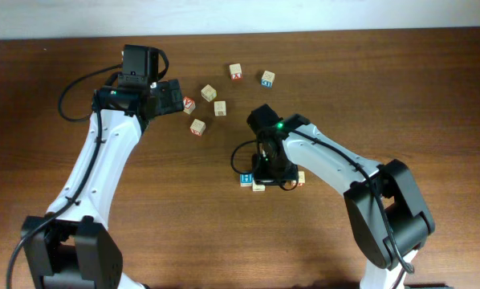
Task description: Rotate 4 blocks
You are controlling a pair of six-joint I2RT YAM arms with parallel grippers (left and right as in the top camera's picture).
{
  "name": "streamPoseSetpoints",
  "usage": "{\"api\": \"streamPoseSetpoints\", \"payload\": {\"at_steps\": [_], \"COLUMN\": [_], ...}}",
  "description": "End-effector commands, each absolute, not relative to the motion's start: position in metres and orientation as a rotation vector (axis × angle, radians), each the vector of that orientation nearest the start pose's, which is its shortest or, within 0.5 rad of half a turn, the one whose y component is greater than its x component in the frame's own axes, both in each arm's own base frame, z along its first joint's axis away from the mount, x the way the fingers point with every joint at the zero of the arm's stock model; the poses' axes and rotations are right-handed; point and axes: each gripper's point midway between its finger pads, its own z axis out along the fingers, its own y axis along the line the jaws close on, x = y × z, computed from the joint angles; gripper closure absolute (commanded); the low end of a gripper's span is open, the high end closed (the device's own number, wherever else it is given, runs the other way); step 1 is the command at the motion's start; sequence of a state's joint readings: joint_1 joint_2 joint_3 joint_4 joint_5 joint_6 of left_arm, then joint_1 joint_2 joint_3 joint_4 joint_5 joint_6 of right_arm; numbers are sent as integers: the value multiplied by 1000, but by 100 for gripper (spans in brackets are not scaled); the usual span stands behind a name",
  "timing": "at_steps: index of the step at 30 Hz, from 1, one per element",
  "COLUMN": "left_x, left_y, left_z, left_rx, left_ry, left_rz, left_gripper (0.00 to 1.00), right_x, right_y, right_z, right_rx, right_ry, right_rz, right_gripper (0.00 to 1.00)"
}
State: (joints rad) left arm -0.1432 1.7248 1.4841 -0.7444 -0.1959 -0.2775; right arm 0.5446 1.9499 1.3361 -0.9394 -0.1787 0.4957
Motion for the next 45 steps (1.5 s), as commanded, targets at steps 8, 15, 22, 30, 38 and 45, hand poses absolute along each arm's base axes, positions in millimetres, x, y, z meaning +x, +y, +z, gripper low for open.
{"api": "streamPoseSetpoints", "payload": {"at_steps": [8, 15, 22, 30, 38, 45], "left_x": [450, 450, 450, 450, 450, 450], "left_y": [-28, -28, -28, -28, -28, -28], "left_z": [179, 179, 179, 179, 180, 179], "left_rx": [-265, -265, -265, -265, -265, -265], "left_ry": [2495, 2495, 2495, 2495, 2495, 2495], "left_rz": [88, 88, 88, 88, 87, 88], "left_gripper": [1, 1, 1, 1, 1, 1], "right_x": [267, 248, 260, 266, 275, 316], "right_y": [227, 232, 232, 240, 241, 173], "right_z": [59, 15, 15, 17, 19, 93], "right_rx": [51, 98, 87, -13, -70, 50], "right_ry": [3217, 3306, 3271, 3237, 3210, 3039], "right_rz": [299, 268, 308, 368, 444, 249], "right_gripper": [96, 96, 96, 96, 96, 96]}}
